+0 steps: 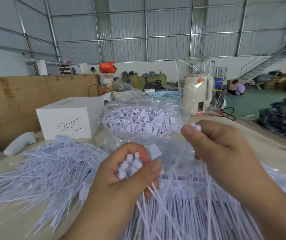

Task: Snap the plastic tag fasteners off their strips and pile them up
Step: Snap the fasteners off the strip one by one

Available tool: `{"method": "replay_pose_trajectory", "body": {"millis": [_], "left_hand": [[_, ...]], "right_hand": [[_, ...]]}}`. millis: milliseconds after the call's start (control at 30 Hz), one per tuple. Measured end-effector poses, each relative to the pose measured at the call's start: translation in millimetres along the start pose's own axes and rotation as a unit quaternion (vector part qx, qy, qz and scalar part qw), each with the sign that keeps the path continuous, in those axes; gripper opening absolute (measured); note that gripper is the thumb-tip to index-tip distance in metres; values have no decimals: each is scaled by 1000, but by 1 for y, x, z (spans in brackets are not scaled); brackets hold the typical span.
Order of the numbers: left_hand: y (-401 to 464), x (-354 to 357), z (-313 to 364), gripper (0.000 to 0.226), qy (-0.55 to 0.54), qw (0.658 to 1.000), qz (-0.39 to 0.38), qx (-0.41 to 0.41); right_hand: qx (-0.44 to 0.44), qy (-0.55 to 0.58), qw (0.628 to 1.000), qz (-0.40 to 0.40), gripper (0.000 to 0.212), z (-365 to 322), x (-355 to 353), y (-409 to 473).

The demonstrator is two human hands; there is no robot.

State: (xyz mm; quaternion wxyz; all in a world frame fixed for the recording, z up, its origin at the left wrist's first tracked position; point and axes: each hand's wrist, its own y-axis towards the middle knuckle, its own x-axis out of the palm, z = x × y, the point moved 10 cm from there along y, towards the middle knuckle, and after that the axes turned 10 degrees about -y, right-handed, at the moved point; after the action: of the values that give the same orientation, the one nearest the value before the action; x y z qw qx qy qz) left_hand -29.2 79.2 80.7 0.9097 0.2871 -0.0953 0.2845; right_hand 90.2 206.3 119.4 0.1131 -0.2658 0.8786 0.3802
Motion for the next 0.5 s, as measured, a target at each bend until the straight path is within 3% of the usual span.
{"method": "replay_pose_trajectory", "body": {"millis": [33,133,200,333,400,500], "left_hand": [[1,3,-1,16,-2,1000,-15,-3],[1,12,-4,21,15,997,-70,-22],[0,15,-8,30,33,992,-112,-45],[-7,28,-14,37,54,960,-250,-113],[-10,31,-21,36,66,942,-290,-154],[-7,29,-25,29,107,939,-283,-165]], "right_hand": [[-2,19,999,-38,68,1,5,0],[-42,91,971,-216,26,-10,44,-16],[-44,134,946,-293,35,-13,64,-28],[-14,129,944,-305,55,-3,73,-30],[-15,87,951,-297,46,0,75,-28],[-33,60,951,-300,31,-3,75,-28]]}}
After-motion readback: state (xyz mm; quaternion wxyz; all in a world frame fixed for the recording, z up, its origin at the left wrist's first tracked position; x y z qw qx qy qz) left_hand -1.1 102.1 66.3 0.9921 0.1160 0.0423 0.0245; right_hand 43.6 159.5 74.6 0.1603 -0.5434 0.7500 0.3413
